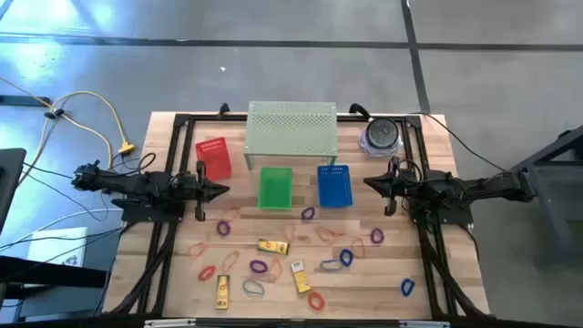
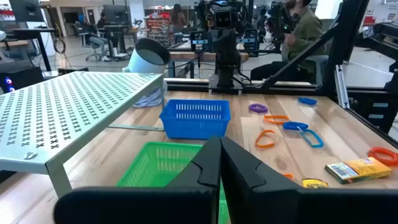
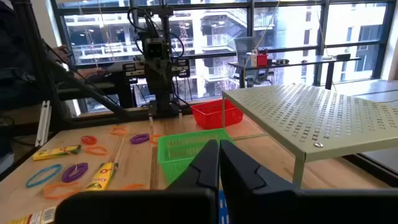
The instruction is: Pick & Place Office Desk Supplies
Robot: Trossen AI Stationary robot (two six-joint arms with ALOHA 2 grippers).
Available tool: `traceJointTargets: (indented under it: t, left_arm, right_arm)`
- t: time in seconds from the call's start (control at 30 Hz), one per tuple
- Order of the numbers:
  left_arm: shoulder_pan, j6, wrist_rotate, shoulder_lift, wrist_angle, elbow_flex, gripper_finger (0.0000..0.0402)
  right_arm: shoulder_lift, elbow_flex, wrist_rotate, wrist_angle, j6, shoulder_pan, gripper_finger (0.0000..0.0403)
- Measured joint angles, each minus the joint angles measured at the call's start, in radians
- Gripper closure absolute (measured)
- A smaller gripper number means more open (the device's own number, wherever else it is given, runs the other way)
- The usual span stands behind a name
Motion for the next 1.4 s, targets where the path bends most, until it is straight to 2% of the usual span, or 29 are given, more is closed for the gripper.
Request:
traceJointTargets:
  t: [0.7,0.87,1.4]
  left_arm:
    - [0.0,-0.032,0.0,0.0,0.0,0.0,0.0401]
    - [0.0,-0.035,0.0,0.0,0.0,0.0,0.0401]
    - [0.0,-0.035,0.0,0.0,0.087,-0.002,0.0401]
  right_arm:
    - [0.0,0.0,0.0,0.0,-0.002,0.0,0.0401]
    - [0.0,0.0,0.002,-0.005,-0.183,-0.003,0.0401]
    - [0.0,0.0,-0.034,0.047,-0.209,-0.003,0.0401]
